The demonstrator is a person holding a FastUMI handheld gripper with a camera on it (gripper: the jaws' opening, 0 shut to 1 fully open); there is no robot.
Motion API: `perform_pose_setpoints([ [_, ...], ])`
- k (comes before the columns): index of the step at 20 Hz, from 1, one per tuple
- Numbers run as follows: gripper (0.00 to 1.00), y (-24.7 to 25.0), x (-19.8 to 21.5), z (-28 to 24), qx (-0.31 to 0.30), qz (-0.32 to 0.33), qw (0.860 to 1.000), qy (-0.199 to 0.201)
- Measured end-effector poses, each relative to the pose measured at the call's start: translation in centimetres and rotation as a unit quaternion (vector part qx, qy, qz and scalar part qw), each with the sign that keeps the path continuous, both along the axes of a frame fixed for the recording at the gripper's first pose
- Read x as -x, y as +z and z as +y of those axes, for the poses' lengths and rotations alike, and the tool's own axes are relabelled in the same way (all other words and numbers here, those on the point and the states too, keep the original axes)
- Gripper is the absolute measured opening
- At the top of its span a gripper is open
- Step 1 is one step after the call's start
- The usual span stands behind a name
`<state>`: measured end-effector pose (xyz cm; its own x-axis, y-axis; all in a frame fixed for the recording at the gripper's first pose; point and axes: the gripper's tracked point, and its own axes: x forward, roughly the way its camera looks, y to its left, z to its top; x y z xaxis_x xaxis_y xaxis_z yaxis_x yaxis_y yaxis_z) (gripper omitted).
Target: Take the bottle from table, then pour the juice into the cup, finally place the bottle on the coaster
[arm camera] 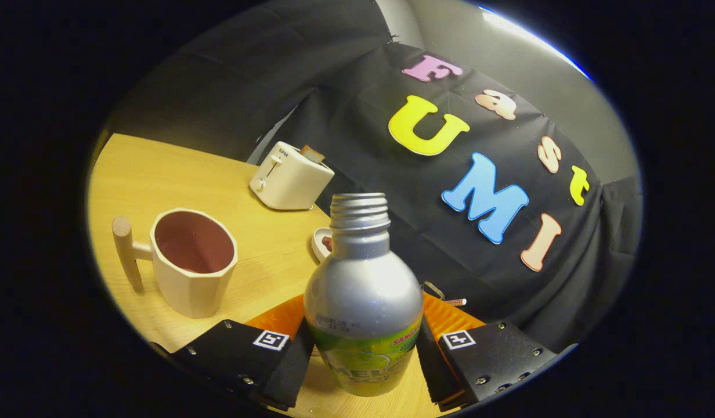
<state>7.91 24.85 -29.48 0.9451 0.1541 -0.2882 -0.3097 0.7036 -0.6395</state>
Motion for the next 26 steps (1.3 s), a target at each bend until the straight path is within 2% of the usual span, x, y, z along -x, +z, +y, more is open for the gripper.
perform_pose_setpoints([
  [5, 0.81, -0.9, -0.3, 0.1, 0.07, 0.003, 0.997, 0.014],
  [13, 0.81, -1.1, -0.4, 0.1, 0.141, -0.016, 0.99, 0.021],
  [18, 0.81, -0.5, -0.3, 0.8, 0.199, -0.044, 0.978, 0.038],
  [26, 0.81, -0.2, 0.0, 1.4, 0.257, -0.055, 0.963, 0.057],
])
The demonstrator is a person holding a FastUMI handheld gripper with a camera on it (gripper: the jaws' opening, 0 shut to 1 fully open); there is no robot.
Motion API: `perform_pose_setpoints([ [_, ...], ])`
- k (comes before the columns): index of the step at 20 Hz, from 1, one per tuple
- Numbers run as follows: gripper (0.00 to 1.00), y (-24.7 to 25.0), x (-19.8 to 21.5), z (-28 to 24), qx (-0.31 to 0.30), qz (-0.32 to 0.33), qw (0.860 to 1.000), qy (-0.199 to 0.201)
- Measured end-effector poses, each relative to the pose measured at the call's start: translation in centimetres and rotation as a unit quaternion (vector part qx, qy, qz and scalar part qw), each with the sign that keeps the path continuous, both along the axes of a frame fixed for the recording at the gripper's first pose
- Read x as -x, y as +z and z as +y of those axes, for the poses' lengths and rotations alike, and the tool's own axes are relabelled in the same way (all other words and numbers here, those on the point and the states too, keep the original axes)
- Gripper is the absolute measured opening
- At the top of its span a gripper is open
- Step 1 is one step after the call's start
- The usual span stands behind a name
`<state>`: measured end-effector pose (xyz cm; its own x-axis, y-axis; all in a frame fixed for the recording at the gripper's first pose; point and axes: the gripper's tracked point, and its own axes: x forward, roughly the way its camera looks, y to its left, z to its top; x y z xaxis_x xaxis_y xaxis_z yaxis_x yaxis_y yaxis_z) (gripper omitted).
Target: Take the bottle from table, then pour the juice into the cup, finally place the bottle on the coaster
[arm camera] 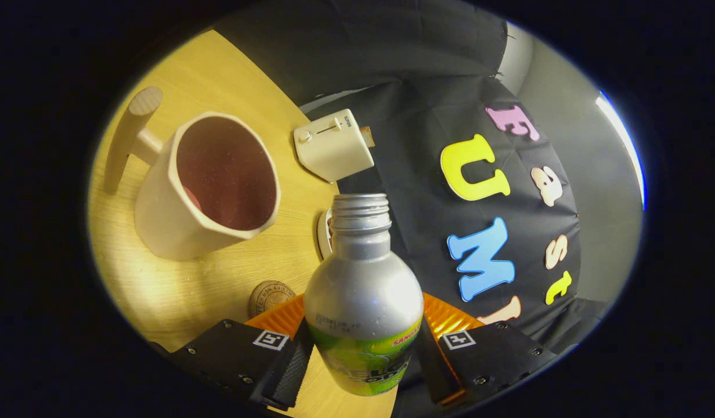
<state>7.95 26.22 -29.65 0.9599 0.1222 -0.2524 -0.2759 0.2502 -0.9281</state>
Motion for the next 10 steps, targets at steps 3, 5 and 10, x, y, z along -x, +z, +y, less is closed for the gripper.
perform_pose_setpoints([
  [3, 0.81, 0.4, -0.1, 0.1, 0.033, -0.017, 0.999, 0.011],
  [5, 0.81, 0.9, -0.2, 0.2, 0.05, -0.029, 0.998, 0.019],
  [10, 0.81, 1.2, 0.0, 0.3, 0.077, -0.036, 0.996, 0.027],
])
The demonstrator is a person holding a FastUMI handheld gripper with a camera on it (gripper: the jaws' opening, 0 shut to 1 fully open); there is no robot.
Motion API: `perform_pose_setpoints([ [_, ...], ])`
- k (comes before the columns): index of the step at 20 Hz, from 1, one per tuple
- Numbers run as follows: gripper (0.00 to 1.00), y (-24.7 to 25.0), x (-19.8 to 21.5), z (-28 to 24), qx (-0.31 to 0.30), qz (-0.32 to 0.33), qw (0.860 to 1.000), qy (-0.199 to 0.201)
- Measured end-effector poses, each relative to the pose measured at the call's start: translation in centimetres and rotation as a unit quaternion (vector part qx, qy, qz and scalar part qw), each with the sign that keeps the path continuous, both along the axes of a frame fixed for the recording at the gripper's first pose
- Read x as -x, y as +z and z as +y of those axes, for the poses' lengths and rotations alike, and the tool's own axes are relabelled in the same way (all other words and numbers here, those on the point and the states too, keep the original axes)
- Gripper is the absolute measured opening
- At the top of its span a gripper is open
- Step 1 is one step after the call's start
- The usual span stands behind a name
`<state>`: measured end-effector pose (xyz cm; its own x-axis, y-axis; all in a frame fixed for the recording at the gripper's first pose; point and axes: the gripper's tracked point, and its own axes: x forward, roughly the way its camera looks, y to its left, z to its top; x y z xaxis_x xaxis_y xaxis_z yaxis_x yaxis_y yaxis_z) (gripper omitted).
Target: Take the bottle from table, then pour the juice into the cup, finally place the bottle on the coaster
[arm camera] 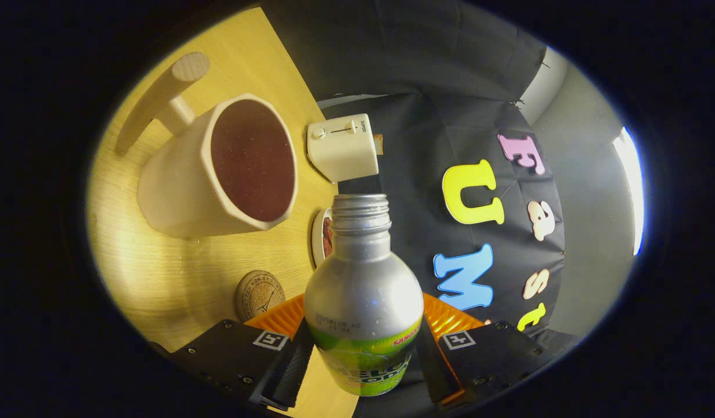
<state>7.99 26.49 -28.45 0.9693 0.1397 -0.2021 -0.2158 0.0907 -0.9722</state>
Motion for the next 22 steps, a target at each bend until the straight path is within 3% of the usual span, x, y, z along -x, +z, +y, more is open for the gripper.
perform_pose_setpoints([
  [22, 0.81, 2.0, -0.5, -0.1, 0.109, -0.053, 0.992, 0.031],
])
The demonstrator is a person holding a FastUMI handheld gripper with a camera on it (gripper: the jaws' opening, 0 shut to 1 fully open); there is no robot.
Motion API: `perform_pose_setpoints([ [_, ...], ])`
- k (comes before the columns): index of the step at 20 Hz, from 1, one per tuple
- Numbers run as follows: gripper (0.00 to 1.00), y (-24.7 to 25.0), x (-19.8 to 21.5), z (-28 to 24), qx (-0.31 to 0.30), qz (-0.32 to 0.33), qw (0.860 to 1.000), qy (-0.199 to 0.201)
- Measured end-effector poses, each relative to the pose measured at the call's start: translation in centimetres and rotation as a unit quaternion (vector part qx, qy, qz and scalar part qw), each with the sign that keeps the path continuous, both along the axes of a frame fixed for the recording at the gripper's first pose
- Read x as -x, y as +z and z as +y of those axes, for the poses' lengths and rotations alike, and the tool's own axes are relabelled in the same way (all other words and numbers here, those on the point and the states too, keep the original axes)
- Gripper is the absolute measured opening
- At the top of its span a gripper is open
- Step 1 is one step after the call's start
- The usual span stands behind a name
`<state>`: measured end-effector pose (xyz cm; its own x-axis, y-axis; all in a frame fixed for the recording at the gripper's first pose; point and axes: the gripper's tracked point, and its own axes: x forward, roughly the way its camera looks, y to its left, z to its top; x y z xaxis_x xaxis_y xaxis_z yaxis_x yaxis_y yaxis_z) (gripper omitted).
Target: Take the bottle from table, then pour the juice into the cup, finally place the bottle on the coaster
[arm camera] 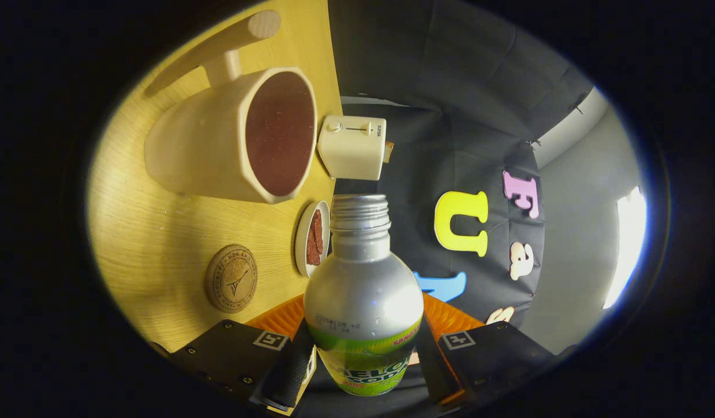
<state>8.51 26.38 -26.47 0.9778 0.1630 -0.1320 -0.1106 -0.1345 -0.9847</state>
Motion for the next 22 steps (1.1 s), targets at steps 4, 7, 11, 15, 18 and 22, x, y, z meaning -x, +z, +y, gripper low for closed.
perform_pose_setpoints([
  [4, 0.81, 0.4, 0.0, 0.0, 0.009, -0.005, 1.0, 0.003],
  [7, 0.81, 0.6, 0.1, 0.2, 0.02, -0.008, 1.0, 0.009],
  [11, 0.81, 0.9, 0.1, 0.4, 0.035, -0.017, 0.999, 0.015],
  [15, 0.8, 0.8, 0.0, 0.4, 0.037, -0.013, 0.999, 0.015],
  [18, 0.81, 1.0, 0.0, 0.3, 0.039, -0.016, 0.999, 0.014],
  [22, 0.81, 1.3, -0.2, 0.0, 0.045, -0.021, 0.999, 0.013],
])
